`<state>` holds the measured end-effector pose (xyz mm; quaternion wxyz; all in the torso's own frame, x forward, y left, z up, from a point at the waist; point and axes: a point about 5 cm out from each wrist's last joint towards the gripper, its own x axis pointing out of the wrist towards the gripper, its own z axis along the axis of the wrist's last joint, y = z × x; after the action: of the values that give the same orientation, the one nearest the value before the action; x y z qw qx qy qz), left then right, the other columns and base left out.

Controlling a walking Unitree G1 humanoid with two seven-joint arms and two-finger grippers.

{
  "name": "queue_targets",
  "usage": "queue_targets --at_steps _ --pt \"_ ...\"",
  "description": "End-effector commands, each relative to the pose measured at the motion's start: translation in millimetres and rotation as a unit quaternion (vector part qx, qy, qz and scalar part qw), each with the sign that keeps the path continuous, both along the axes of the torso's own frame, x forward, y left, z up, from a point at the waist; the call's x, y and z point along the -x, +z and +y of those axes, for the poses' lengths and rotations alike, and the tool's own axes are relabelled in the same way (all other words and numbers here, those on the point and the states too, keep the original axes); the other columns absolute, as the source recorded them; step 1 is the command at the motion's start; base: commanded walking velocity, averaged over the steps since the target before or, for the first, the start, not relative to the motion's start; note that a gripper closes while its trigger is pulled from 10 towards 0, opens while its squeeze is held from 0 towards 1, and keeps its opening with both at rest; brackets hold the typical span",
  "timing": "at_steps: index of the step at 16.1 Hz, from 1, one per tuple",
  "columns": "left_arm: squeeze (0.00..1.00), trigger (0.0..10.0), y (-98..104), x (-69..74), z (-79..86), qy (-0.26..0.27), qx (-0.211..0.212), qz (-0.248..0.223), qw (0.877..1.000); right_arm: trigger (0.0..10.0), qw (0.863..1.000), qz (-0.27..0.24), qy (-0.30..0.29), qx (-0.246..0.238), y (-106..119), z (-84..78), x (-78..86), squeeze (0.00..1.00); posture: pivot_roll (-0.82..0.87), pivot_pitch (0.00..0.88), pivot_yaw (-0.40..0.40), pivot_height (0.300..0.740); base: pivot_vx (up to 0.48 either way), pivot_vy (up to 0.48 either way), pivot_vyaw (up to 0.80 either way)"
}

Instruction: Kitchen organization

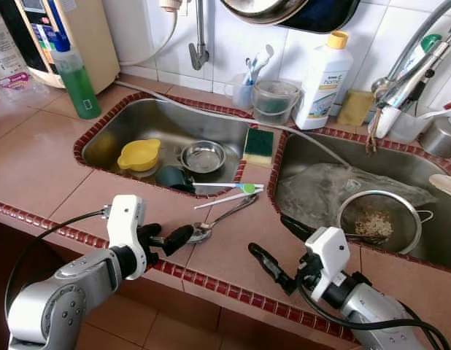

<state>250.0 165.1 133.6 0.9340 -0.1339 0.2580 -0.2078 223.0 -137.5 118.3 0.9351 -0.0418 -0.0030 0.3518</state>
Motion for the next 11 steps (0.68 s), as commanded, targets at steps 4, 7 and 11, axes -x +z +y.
queue_targets --at_steps 4,7,11 --pt "0.00 10.0 -19.7 7.4 -1.3 0.002 -0.016 0.058 0.998 10.0 1.000 -0.007 0.008 0.004 6.0 -1.9 2.6 0.00 -0.11 0.102 -0.020 0.740 0.000 0.000 0.00" --pt "0.00 10.0 -20.7 10.4 -1.3 -0.005 -0.014 0.068 0.998 10.0 1.000 -0.006 0.010 0.006 6.0 -3.1 4.5 0.00 -0.11 0.106 -0.017 0.740 0.000 0.000 0.00" --pt "0.00 10.0 -21.1 14.8 -4.2 -0.019 -0.012 0.078 0.997 10.0 1.000 -0.008 0.011 0.009 6.8 -3.1 5.4 0.00 -0.11 0.110 -0.015 0.740 0.000 0.000 0.00"
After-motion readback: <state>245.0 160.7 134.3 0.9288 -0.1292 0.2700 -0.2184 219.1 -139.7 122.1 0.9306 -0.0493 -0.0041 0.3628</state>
